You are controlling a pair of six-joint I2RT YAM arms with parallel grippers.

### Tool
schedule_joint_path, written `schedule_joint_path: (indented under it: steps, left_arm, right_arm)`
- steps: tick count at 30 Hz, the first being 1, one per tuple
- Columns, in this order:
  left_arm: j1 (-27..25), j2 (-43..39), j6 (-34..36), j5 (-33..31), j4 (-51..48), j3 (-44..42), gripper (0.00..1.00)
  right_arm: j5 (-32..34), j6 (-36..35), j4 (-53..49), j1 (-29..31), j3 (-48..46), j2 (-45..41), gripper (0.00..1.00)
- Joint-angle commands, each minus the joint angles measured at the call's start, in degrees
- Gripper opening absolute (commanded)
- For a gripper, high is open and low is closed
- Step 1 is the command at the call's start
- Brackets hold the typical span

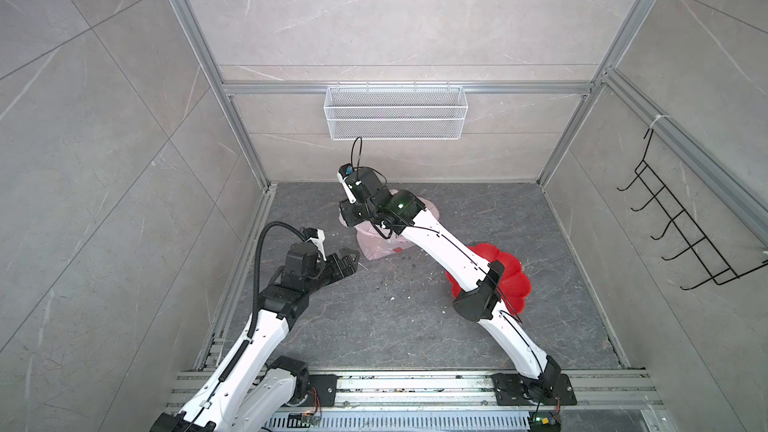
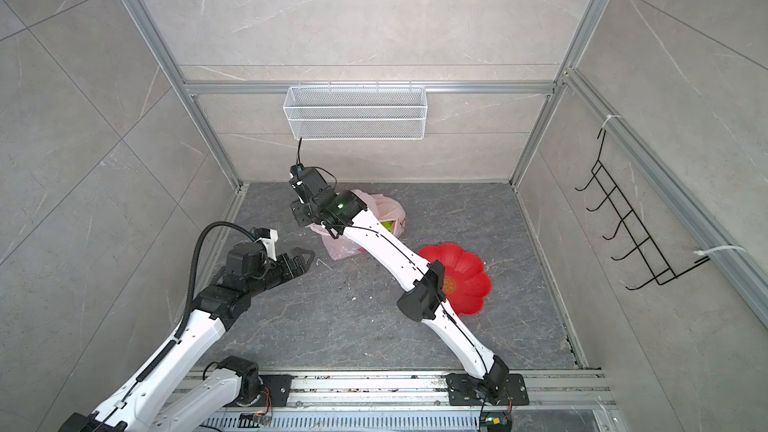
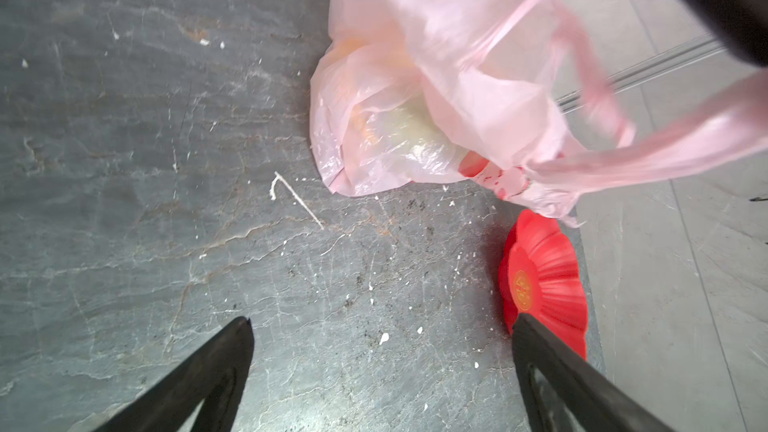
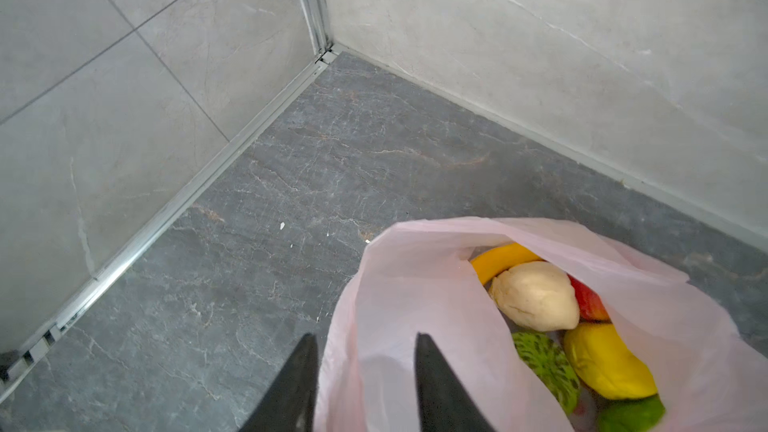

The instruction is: Take the fake fruits out of the plastic bag

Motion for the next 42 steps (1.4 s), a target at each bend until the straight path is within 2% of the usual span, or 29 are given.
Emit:
schedule_joint_path:
  steps: [1,5,10,14,21,26,30,34,42]
  left_arm:
    - [-1.79,1.8,-2.08,-2.65,4.68,1.53,0.98]
    - [-5.9,4.34,-2.18,-4.94,4.89,4.21,0.98]
    - [-12.34,7.25,-2.54,-9.95,4.89,7.58,0.99]
    - [-15.65,7.99,-4.58,-14.59,5.2,8.8,0.99]
    - [-16.55,10.37,-7.33,-21.11,11.85,7.77,0.97]
    - [-16.6,11.94,-7.69,-20.89,19.38,7.93,0.97]
    - [-16.57,12.79,-9.16,-19.2,22.83,7.93,0.97]
    - [-16.54,14.3,-9.88,-19.97,22.04,8.52,0.95]
    - [-16.08,19.43,-10.06,-21.87,20.85,11.07,0.86]
  right_arm:
    - [2.41,1.9,-4.0,-0.56,0.11,-2.2,0.55]
    - [2.39,1.42,-6.25,-0.66,-0.16,-4.08,0.7]
    - [-0.49,1.13,-7.79,-0.66,-2.41,-8.57,0.75]
    - [-1.73,0.28,-6.83,-0.7,-9.06,-14.22,0.77]
    - [-1.64,-0.21,0.43,-1.08,-28.26,-27.18,0.78]
    - [0.12,-0.02,3.98,-1.97,-38.66,-35.63,0.79]
    - [1.61,-0.12,4.29,-3.65,-44.17,-40.34,0.79]
    - [1.71,-0.97,6.28,-5.63,-50.39,-43.93,0.79]
    - [2.65,-8.23,8.96,-6.37,-57.48,-46.37,0.79]
